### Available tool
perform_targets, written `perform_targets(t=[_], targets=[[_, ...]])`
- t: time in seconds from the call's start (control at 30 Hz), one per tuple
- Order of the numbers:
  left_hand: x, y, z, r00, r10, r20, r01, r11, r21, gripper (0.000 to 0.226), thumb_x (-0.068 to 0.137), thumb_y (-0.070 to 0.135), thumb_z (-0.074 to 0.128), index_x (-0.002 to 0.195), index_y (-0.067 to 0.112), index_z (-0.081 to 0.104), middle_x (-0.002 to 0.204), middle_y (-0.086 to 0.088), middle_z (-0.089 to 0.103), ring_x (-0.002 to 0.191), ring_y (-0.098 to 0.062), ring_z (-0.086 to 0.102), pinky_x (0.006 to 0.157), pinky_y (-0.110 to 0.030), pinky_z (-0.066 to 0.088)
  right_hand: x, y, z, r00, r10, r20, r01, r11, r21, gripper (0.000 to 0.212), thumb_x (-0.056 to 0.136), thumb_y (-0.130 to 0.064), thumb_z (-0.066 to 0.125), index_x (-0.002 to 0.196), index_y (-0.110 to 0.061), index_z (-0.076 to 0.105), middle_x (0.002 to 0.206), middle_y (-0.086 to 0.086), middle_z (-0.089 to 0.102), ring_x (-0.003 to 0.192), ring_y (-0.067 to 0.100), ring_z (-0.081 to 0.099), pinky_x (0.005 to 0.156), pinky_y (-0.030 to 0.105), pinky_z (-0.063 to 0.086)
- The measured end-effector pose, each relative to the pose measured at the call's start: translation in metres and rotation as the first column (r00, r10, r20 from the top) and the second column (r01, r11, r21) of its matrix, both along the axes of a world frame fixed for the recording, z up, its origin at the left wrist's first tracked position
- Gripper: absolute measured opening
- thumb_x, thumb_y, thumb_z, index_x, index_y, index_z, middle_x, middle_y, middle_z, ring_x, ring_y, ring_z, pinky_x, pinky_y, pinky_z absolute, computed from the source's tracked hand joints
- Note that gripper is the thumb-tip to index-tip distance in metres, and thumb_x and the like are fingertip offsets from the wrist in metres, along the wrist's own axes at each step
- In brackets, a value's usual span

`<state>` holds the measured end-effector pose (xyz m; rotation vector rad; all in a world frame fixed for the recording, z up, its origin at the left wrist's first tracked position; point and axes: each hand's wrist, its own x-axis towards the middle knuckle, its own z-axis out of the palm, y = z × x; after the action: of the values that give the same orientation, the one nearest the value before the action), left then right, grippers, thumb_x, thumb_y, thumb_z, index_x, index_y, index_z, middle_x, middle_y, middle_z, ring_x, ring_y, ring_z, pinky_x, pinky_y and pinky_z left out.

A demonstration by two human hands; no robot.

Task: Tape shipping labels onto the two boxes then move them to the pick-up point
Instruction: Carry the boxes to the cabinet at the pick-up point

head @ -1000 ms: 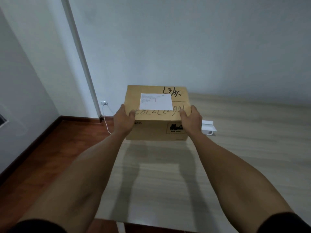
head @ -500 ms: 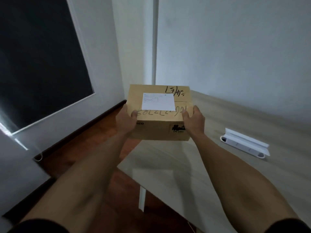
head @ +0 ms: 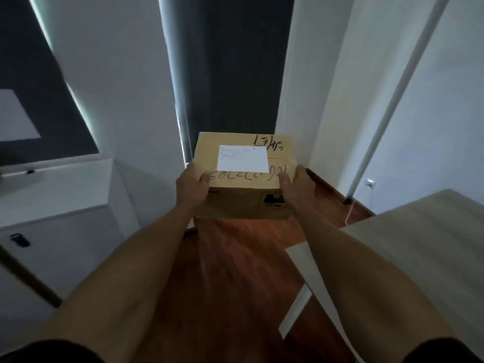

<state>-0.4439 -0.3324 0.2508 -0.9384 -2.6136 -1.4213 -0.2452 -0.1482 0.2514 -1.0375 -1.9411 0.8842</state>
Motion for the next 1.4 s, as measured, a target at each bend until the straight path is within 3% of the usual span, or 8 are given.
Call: perform_targets(t=[0.2, 0.37, 0.47, 0.7, 0.83, 0.97, 1.27, 1.4], targets=[[-0.078, -0.129, 0.006, 0.978, 0.206, -0.037, -0.205, 0.978, 0.028, 0.032, 0.106, 0.029, 0.053, 0.123, 0.002, 0.052, 0.116, -0.017, 0.063, 0.107, -0.034, 0.058, 0.080, -0.028, 0.032, -0.123, -0.094, -0.003, 0.979, 0.199, -0.030, -0.198, 0.979, 0.051, 0.029, 0.102, -0.039, 0.057, 0.117, -0.014, 0.057, 0.113, 0.003, 0.066, 0.101, 0.019, 0.065, 0.081, 0.036, 0.058], [-0.156, -0.246, 0.007, 0.935, 0.342, -0.099, -0.344, 0.939, -0.007, 0.028, 0.106, 0.028, 0.052, 0.113, 0.001, 0.051, 0.099, -0.010, 0.057, 0.089, -0.024, 0.051, 0.077, -0.030, 0.032, -0.228, -0.191, -0.004, 0.940, 0.338, -0.049, -0.336, 0.941, 0.049, 0.029, 0.103, -0.034, 0.056, 0.117, -0.008, 0.059, 0.108, 0.001, 0.062, 0.096, 0.014, 0.057, 0.076, 0.028, 0.044], [-0.198, -0.303, 0.009, 0.906, 0.408, -0.114, -0.413, 0.910, -0.025, 0.027, 0.106, 0.028, 0.051, 0.112, 0.001, 0.051, 0.096, -0.006, 0.053, 0.088, -0.021, 0.048, 0.077, -0.029, 0.030, -0.284, -0.242, -0.005, 0.921, 0.387, -0.037, -0.387, 0.922, 0.020, 0.031, 0.103, -0.037, 0.056, 0.116, -0.009, 0.058, 0.105, 0.000, 0.062, 0.092, 0.014, 0.058, 0.062, 0.021, 0.041], [-0.279, -0.407, 0.007, 0.866, 0.492, -0.087, -0.498, 0.864, -0.071, 0.038, 0.106, 0.032, 0.051, 0.131, 0.004, 0.050, 0.121, -0.016, 0.061, 0.111, -0.033, 0.059, 0.084, -0.033, 0.037, -0.393, -0.336, -0.013, 0.882, 0.468, -0.054, -0.470, 0.882, -0.028, 0.026, 0.102, -0.037, 0.057, 0.106, -0.011, 0.055, 0.101, 0.002, 0.063, 0.082, 0.010, 0.059, 0.055, 0.020, 0.041], [-0.316, -0.439, 0.003, 0.854, 0.520, -0.035, -0.521, 0.851, -0.071, 0.040, 0.105, 0.034, 0.050, 0.133, 0.005, 0.050, 0.128, -0.017, 0.061, 0.118, -0.037, 0.058, 0.091, -0.040, 0.042, -0.439, -0.364, -0.015, 0.866, 0.499, -0.029, -0.500, 0.865, -0.034, 0.028, 0.103, -0.038, 0.056, 0.104, -0.010, 0.054, 0.098, 0.002, 0.061, 0.085, 0.017, 0.062, 0.056, 0.024, 0.044], [-0.352, -0.452, -0.005, 0.834, 0.551, 0.019, -0.549, 0.833, -0.073, 0.041, 0.106, 0.034, 0.051, 0.135, 0.006, 0.049, 0.130, -0.016, 0.060, 0.120, -0.036, 0.056, 0.087, -0.035, 0.039, -0.486, -0.375, -0.022, 0.855, 0.519, -0.005, -0.519, 0.854, -0.040, 0.027, 0.103, -0.037, 0.056, 0.100, -0.010, 0.054, 0.097, 0.003, 0.061, 0.084, 0.018, 0.060, 0.055, 0.022, 0.039], [-0.469, -0.437, -0.024, 0.847, 0.529, 0.048, -0.524, 0.848, -0.080, 0.037, 0.105, 0.033, 0.052, 0.129, 0.006, 0.050, 0.121, -0.011, 0.059, 0.108, -0.026, 0.055, 0.083, -0.035, 0.038, -0.609, -0.361, -0.046, 0.864, 0.499, 0.071, -0.498, 0.867, -0.028, 0.033, 0.103, -0.040, 0.053, 0.113, -0.009, 0.056, 0.098, -0.001, 0.058, 0.087, 0.019, 0.059, 0.059, 0.022, 0.042], [-0.527, -0.421, -0.031, 0.856, 0.515, 0.041, -0.510, 0.855, -0.092, 0.020, 0.105, 0.028, 0.052, 0.110, 0.009, 0.050, 0.110, -0.011, 0.057, 0.098, -0.025, 0.055, 0.075, -0.034, 0.037, -0.669, -0.343, -0.055, 0.859, 0.500, 0.104, -0.500, 0.865, -0.035, 0.031, 0.103, -0.041, 0.053, 0.109, -0.011, 0.054, 0.097, -0.002, 0.057, 0.088, 0.020, 0.060, 0.060, 0.023, 0.044]])
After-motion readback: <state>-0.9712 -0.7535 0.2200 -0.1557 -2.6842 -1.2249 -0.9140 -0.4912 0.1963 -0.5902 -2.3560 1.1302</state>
